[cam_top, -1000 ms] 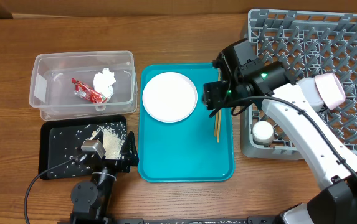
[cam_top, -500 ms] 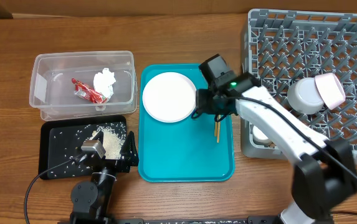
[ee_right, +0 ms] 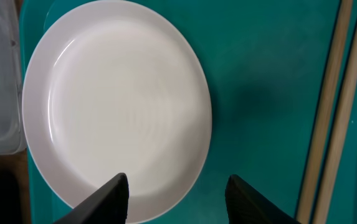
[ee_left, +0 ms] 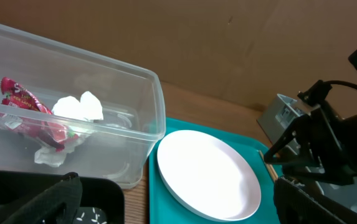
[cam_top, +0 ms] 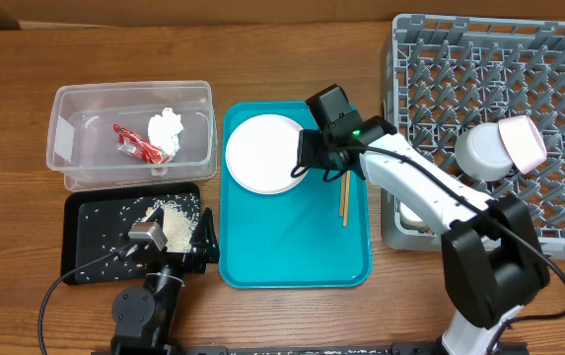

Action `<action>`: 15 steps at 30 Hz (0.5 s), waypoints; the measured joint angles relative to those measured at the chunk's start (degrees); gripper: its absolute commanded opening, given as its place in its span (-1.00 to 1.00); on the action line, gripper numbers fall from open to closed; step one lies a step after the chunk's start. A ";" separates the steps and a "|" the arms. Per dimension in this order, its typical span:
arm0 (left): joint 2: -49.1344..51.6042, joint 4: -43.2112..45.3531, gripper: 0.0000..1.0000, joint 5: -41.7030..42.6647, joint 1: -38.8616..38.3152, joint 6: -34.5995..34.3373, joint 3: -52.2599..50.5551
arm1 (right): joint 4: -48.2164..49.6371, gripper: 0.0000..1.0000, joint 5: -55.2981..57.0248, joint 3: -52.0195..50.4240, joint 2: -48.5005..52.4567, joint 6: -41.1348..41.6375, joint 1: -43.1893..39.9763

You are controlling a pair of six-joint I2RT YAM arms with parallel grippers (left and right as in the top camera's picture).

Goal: Sort waste into correct bins and load items into the dishwasher
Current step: 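Reach the right gripper to the upper white plate and grasp its rim, then carry the upper white plate into the rack and stand it upright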

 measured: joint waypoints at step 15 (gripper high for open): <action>0.00 0.02 1.00 0.00 0.00 0.00 0.00 | 4.61 -0.92 -2.86 0.07 9.77 3.04 0.20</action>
